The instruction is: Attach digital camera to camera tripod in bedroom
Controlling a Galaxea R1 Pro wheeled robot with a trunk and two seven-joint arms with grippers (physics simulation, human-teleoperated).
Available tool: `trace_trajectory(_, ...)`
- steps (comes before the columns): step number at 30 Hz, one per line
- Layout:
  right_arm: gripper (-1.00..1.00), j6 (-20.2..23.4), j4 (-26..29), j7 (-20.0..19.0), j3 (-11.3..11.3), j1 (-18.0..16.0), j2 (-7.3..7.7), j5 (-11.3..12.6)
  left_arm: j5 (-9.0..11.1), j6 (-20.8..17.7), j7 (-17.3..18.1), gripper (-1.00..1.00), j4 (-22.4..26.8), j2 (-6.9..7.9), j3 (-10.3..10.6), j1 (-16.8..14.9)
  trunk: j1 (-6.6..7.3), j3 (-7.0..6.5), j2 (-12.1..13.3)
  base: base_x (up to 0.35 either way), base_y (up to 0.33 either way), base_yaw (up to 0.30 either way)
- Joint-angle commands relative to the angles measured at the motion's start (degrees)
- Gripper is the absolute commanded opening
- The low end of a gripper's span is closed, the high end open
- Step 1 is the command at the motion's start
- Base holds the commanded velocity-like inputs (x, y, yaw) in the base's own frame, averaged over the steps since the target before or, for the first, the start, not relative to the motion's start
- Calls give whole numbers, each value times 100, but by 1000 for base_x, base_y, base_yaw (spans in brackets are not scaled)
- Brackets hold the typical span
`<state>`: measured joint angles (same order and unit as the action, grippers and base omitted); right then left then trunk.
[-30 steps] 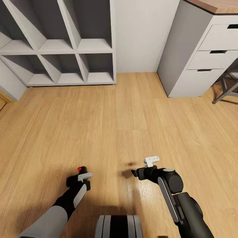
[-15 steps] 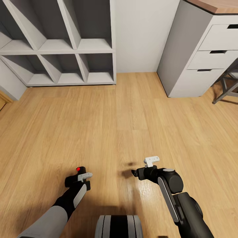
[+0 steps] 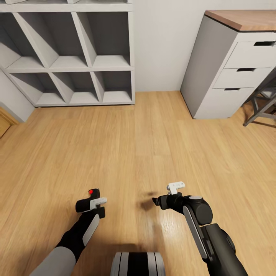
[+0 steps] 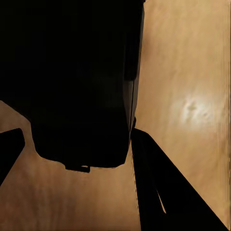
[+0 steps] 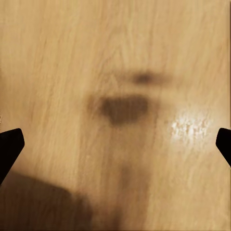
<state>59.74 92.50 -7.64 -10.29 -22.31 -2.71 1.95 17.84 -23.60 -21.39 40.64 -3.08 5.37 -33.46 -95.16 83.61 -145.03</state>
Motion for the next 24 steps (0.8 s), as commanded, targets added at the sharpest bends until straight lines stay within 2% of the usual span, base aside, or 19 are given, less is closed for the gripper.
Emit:
trace_trajectory(1,100,26,5,1,3,-3,-1,16,41,-29,-36,-100,10,4,23,-1,3,-19,0,0,0,0)
trace_trajectory(15,100,26,5,-3,5,1,6,16,34,-30,-31,-100,30,-12,28,14,39,-329,19,0,0,0)
trace_trajectory(18,100,-125,5,-24,7,3,38,16,37,-32,-25,-100,31,-17,30,14,47,-396,23,0,0,0)
trace_trajectory(19,100,-298,5,-100,10,5,125,16,40,-35,-11,-100,31,-20,35,14,50,-418,24,0,0,0)
trace_trajectory(21,100,-372,5,-167,13,5,184,16,41,-36,-1,-100,31,-21,37,14,55,-462,27,0,0,0)
trace_trajectory(22,100,-484,5,-372,34,6,325,16,42,-47,20,-100,31,-26,42,15,57,-484,28,0,0,0)
trace_trajectory(23,100,-484,5,-372,34,6,325,16,42,-47,20,-100,31,-26,42,15,60,-506,29,0,0,0)
trace_trajectory(24,100,-524,5,-503,45,6,395,16,43,-63,29,-100,31,-28,49,15,63,-529,31,0,0,0)
